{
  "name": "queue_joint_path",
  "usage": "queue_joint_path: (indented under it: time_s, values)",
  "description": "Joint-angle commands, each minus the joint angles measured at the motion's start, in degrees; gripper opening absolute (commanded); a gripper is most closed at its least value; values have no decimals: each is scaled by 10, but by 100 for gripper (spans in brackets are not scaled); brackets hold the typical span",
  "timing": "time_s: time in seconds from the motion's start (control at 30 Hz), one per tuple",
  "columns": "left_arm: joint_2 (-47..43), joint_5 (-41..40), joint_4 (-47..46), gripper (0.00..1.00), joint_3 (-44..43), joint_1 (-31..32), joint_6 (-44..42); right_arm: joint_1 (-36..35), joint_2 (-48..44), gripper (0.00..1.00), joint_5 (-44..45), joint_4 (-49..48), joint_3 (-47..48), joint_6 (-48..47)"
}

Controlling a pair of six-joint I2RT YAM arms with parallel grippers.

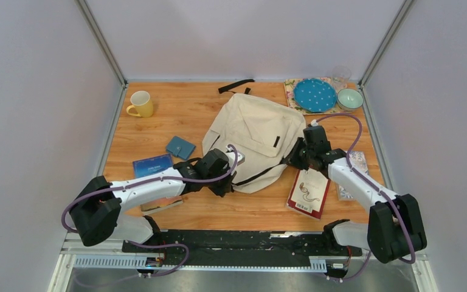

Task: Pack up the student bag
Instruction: Unzip the student bag at the center of the board.

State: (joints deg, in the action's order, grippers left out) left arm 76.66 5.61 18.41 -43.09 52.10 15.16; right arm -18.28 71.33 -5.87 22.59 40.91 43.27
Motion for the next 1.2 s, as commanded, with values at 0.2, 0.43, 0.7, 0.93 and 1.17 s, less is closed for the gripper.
queue_joint_path:
  time_s: [0.2, 0.43, 0.7, 0.93, 1.17]
  values:
    - [4, 89, -16, 0, 1, -1, 34, 17, -86, 82, -48, 42, 24, -21]
    - [29, 138, -29, 0, -54, -1, 32, -31, -237, 82, -139, -45, -147, 220]
    - [72, 172, -37, 0, -105, 10, 36, -122, -308, 84, -62, -93, -223, 414]
    - [95, 175, -57, 0, -124, 26, 58, -165, -260, 85, -26, -140, -232, 479]
    - [102, 170, -71, 0, -133, 27, 73, -187, -222, 84, 4, -154, -226, 508]
